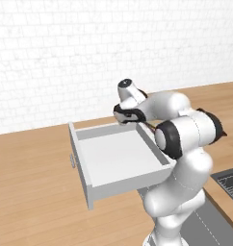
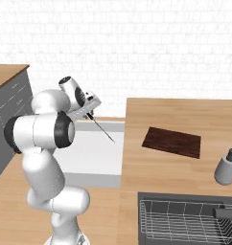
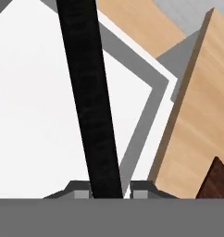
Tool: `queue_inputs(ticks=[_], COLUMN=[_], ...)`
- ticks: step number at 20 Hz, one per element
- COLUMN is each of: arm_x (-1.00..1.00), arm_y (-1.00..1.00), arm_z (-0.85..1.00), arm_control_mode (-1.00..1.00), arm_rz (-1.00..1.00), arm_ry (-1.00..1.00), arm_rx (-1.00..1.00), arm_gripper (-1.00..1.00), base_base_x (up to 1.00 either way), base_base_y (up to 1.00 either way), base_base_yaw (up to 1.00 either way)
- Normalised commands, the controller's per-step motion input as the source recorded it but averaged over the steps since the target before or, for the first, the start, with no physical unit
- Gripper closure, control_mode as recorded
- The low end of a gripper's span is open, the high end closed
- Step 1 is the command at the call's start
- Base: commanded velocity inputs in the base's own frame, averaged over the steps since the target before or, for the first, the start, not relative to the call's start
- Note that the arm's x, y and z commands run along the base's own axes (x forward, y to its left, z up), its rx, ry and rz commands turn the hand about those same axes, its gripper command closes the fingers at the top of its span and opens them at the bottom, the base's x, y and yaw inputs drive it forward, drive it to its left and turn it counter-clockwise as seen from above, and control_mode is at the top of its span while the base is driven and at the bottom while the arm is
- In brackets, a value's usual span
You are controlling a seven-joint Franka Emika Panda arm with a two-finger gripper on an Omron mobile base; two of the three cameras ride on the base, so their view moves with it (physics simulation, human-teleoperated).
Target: Pick up the knife from the drawer and place it on the cutting board. Then place the meat from the plate to the cutting board.
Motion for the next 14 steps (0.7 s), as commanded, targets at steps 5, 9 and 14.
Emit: queue_inputs(ticks=[5,9,14], arm_x=[0.21,0.21,-0.09], arm_y=[-1.0,-1.0,-1.0], arm_z=[0.71,0.19,-0.05], arm_control_mode=[-1.0,-1.0,-1.0], arm_rz=[-0.03,0.05,0.21], arm_ry=[0.0,0.06,0.13], arm_rx=[-0.03,-0.05,-0.15], arm_gripper=[1.0,1.0,1.0], base_base_x=[0.0,0.0,0.0], base_base_y=[0.0,0.0,0.0], base_base_yaw=[0.0,0.0,0.0])
